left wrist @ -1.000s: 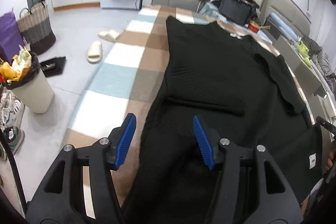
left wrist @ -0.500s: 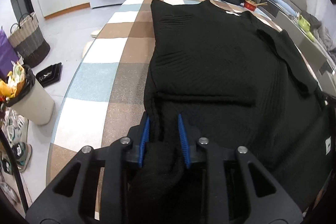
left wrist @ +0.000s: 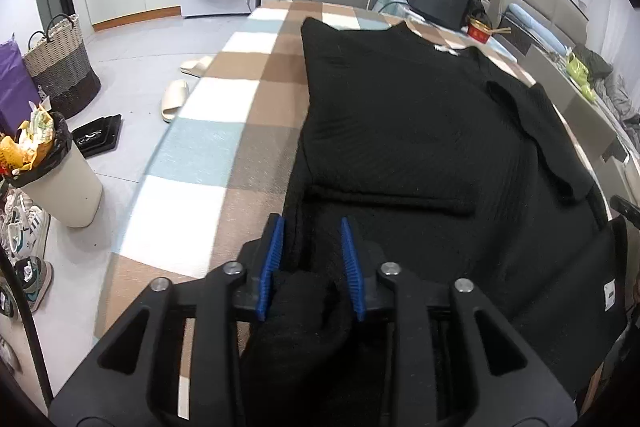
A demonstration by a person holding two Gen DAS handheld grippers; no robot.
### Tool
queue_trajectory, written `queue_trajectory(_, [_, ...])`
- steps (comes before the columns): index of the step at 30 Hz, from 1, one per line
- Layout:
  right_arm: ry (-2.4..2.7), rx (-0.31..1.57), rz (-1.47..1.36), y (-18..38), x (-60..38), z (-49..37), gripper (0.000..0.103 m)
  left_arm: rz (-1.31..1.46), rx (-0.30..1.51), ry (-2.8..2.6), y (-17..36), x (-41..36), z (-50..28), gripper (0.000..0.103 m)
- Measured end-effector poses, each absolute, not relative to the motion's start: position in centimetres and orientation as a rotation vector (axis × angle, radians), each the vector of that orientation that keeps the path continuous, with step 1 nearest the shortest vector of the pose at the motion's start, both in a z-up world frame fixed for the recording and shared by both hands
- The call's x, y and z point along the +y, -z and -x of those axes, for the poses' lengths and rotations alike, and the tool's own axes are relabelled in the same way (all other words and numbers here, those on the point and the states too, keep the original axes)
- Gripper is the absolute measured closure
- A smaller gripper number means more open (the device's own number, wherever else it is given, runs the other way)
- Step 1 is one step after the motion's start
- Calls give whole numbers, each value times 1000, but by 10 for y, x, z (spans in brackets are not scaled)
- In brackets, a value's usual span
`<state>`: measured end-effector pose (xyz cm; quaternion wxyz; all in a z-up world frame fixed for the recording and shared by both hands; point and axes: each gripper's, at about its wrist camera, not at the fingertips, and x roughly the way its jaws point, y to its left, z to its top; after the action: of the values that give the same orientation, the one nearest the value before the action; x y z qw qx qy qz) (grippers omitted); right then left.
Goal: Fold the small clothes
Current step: 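Open both grippers and release the hem onto the shirt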
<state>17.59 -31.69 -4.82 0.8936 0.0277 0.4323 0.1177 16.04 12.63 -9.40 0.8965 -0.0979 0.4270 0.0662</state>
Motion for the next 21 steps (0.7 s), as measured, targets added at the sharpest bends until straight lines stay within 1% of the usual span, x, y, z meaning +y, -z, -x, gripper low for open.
queue_trajectory(1, [-247,886,-72,44,-321,-171,59,211,879,-135,91,128,-157,69])
queue_trajectory(5, [-241,889,-86,39,-329,-154,59,260,870,-118,83,136,-140,62])
queue_trajectory(7, [-229,897,-90,40,-334,-146,59,263,864,-122,79,138,-130,54])
queue_trajectory(11, [-202,921,-104,44,-347,-130,59,267,849,-134,73,142,-108,46])
queue_trajectory(13, [-202,939,-111,46,-352,-123,59,275,843,-137,72,145,-100,38])
queue_trajectory(16, [-224,951,-122,49,-358,-112,58,282,847,-139,71,148,-87,33])
queue_trajectory(18, [-232,956,-128,51,-360,-107,52,284,860,-143,72,149,-80,29])
queue_trajectory(19, [-238,961,-130,52,-360,-105,47,285,865,-142,72,149,-78,29])
queue_trajectory(21, [-243,964,-131,55,-362,-101,47,285,875,-128,74,147,-74,29])
